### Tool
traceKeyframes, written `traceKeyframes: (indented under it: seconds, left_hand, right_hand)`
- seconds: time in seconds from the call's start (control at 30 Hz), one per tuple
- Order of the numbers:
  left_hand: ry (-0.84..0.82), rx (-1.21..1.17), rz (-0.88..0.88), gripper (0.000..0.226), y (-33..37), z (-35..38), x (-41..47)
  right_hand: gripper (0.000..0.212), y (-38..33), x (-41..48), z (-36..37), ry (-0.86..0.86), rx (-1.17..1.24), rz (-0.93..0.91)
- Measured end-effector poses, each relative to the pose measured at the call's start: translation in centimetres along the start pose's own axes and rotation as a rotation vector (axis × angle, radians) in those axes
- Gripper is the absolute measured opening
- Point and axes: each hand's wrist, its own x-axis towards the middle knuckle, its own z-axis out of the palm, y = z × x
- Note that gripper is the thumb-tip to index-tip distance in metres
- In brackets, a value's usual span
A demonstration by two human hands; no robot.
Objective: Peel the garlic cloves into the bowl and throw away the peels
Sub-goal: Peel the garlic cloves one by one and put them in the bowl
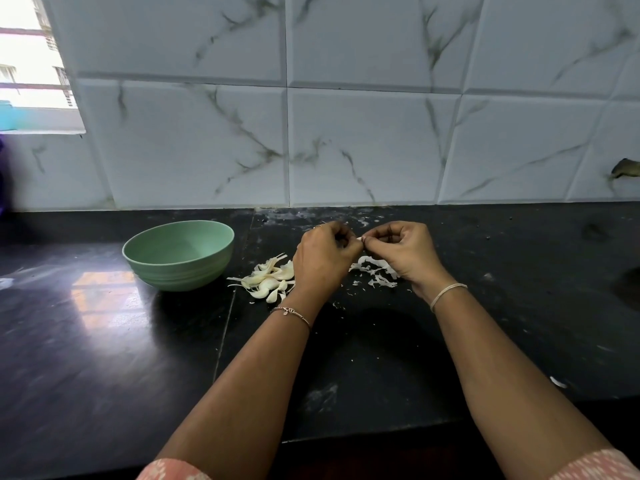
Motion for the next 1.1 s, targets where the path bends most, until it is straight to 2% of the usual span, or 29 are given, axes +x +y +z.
traceKeyframes:
  seconds: [0.23,0.33,0.63,0.7,0.8,0.9,1.1]
  left_hand:
    - [-0.005,-0.253,-0.109,0.011,-0.6,0.0,0.7]
    - [0.019,-0.291,-0.139,0.01,-1.3,-0.7,1.2]
    - [-0.191,-0.215,-0.066,0.02,-1.4,0.8,0.9]
    - [-0.201,-0.222,-0.055,0.014,-1.5,0.9,1.0]
    - [-0.195,-0.284,-0.009,0.018,-1.4,0.8,0.9]
    - [-0.18,-0.405,0.023,0.01,-1.1,0.8,0.8]
    - [-0.141,-0.538,0.046,0.015,-0.8,0.6,0.7]
  right_hand:
    - [0.002,-0.4,0.2,-0.4,-0.085,0.25,0.088]
    - [0.002,-0.5,0.2,-0.5,-0.116,0.345,0.132]
    - [0.007,-0.2,0.4,-0.6,-0.115,0.337,0.215]
    - [0.01,-0.1,0.4,-0.5,-0.106,0.313,0.227]
    - [0.011,-0.3,0.3,-0.3,-0.097,0.321,0.252]
    - [0.012,-0.4,0.4,-0.4,-0.081,0.401,0.3]
    - [0.011,-0.3,0.4,-0.6,-0.137,0.559,0.396]
